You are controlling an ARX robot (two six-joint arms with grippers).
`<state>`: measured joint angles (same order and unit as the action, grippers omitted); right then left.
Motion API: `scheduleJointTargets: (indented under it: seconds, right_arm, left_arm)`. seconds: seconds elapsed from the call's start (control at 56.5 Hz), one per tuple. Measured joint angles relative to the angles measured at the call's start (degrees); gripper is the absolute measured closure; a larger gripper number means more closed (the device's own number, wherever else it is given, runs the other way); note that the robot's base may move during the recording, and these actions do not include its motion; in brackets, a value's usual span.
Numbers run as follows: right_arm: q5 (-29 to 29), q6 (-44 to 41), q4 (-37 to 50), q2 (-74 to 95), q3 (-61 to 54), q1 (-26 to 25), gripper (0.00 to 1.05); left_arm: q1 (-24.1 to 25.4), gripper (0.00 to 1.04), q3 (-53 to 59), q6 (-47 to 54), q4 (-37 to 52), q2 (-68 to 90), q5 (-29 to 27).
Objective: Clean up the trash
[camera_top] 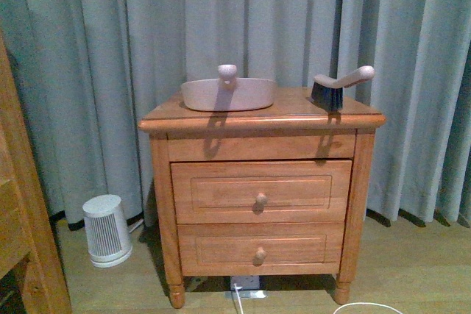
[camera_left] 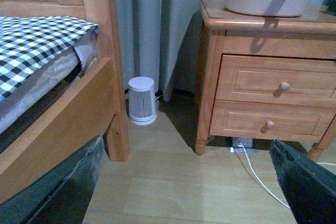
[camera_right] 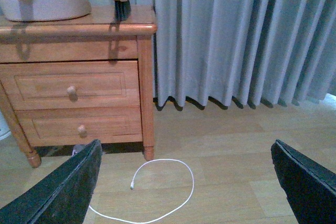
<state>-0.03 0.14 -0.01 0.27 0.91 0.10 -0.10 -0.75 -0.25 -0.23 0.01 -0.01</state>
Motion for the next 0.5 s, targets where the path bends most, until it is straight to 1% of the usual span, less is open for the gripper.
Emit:
scheduleJointTargets:
  seconds: [0.496]
  right_arm:
    - [0.0,0.0,0.0,0.0,0.0,0.0,0.07]
  left_arm:
    - [0.0,0.08,0.0,0.0,0.0,0.0,0.0]
